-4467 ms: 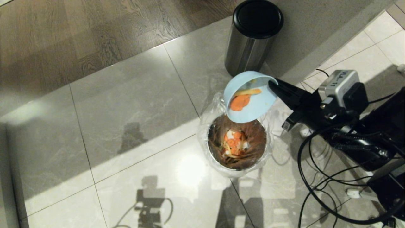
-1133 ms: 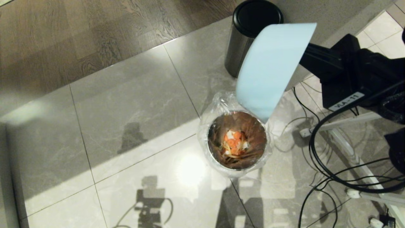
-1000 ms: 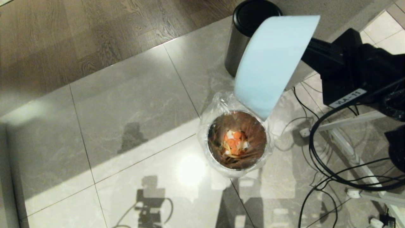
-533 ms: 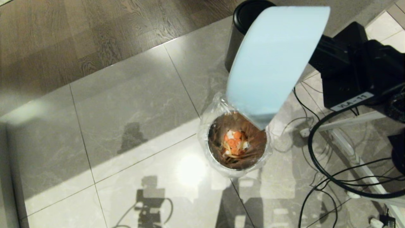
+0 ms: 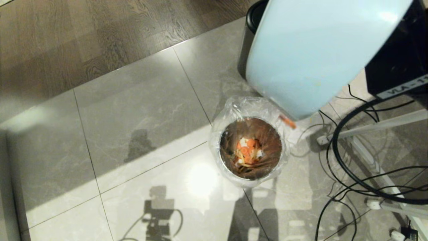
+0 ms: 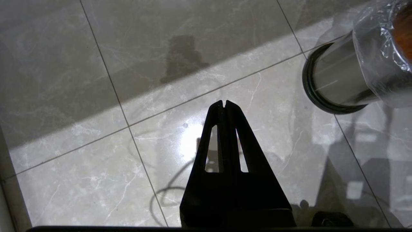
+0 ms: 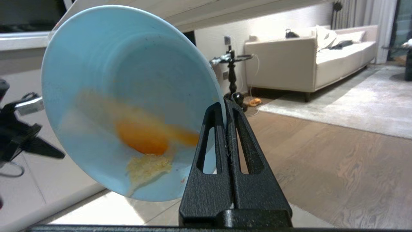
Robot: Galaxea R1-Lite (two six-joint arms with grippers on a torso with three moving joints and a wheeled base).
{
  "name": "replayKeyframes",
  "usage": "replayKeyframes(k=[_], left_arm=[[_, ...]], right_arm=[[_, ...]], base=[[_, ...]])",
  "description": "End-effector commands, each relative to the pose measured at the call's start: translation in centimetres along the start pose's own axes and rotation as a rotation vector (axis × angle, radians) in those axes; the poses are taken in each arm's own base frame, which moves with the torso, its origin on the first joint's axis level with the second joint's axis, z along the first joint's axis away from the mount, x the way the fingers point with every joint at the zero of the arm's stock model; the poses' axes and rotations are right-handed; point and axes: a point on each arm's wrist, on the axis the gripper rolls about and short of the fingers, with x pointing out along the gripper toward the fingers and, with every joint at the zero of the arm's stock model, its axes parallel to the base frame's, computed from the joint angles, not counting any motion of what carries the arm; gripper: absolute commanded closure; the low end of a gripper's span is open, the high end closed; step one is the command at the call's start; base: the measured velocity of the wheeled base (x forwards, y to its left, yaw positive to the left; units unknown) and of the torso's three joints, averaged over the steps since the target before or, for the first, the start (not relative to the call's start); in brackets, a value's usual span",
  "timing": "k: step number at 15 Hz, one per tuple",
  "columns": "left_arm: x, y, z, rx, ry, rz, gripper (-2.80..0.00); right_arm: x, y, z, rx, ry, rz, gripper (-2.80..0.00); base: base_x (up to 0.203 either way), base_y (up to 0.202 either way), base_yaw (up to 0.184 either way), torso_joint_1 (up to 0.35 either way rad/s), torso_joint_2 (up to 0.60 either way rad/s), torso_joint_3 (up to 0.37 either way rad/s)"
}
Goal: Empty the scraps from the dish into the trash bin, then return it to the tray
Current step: Pour the leftover food from the bowl into the trash can
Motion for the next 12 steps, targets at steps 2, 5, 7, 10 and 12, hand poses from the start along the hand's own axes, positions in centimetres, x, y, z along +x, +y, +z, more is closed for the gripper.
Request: replayKeyframes(k=[2, 5, 7, 10, 12], left_arm=[[0.0, 0.0, 0.0, -0.001, 0.000, 0.000, 0.00], [0.0, 0.0, 0.0, -0.001, 0.000, 0.000, 0.00], [0.0, 0.0, 0.0, -0.001, 0.000, 0.001, 0.00], [0.0, 0.0, 0.0, -0.001, 0.000, 0.002, 0.00], [0.0, 0.0, 0.0, -0.001, 0.000, 0.001, 0.00]], right_arm=[[-0.2, 0.5, 0.4, -0.034, -0.024, 0.011, 0.00], [0.1, 0.4, 0.4, -0.046, -0.031, 0.014, 0.00], [0.1, 0.4, 0.2, -0.042, -0.029, 0.014, 0.00], [0.1, 0.4, -0.6, -0.026, -0.015, 0.013, 0.00], [0.0, 0.4, -0.8, -0.022, -0.011, 0.012, 0.00]], base=[[0.000, 0.000, 0.000, 0.000, 0.00, 0.000], [0.000, 0.000, 0.000, 0.000, 0.00, 0.000], [0.000, 0.000, 0.000, 0.000, 0.00, 0.000], [0.000, 0.000, 0.000, 0.000, 0.00, 0.000], [0.000, 0.000, 0.000, 0.000, 0.00, 0.000]])
